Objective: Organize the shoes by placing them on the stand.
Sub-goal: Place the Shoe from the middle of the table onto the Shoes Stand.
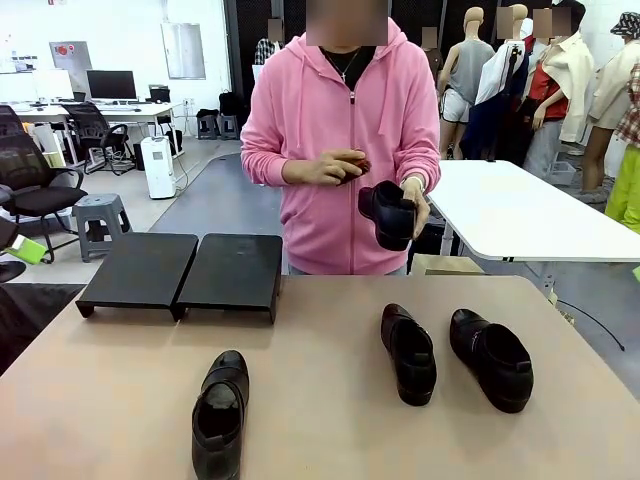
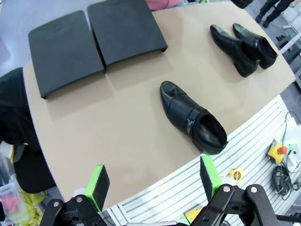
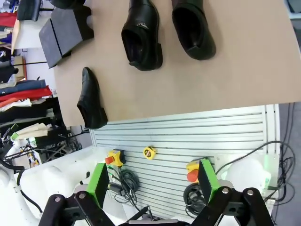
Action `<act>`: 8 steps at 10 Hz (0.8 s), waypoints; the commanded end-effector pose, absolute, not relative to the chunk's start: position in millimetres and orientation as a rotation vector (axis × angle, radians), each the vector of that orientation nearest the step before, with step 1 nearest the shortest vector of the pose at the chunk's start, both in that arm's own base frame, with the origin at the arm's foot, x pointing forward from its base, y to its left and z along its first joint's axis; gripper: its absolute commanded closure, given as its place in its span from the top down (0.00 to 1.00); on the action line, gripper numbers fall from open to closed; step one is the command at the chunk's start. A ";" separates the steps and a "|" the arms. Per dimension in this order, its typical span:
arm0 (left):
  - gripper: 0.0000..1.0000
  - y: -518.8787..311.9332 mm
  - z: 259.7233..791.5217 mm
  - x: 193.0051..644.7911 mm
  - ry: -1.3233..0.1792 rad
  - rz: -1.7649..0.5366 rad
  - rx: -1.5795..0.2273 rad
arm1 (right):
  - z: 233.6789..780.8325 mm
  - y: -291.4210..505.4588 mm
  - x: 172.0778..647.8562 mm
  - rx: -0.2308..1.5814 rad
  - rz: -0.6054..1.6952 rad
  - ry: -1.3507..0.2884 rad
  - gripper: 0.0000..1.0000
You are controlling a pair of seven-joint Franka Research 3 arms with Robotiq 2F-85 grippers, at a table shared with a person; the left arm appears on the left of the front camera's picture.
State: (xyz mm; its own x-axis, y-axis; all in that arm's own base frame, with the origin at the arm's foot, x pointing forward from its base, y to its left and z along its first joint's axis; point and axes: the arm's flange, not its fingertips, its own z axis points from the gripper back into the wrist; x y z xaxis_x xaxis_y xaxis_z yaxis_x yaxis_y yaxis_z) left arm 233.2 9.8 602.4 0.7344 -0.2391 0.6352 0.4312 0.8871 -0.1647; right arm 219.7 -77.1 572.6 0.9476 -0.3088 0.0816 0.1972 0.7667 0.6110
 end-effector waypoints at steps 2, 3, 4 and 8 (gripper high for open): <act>1.00 10.0 601.5 232.6 -0.649 -0.389 -0.324 | 575.6 -75.4 221.6 0.658 -0.278 -0.173 1.00; 1.00 10.0 601.5 232.6 -0.649 -0.389 -0.324 | 575.6 -75.4 221.6 0.658 -0.278 -0.173 1.00; 1.00 10.0 601.5 232.6 -0.649 -0.389 -0.324 | 575.6 -75.4 221.6 0.658 -0.278 -0.173 1.00; 1.00 9.8 602.4 233.2 -0.649 -0.375 -0.313 | 575.6 -75.4 221.6 0.658 -0.278 -0.173 1.00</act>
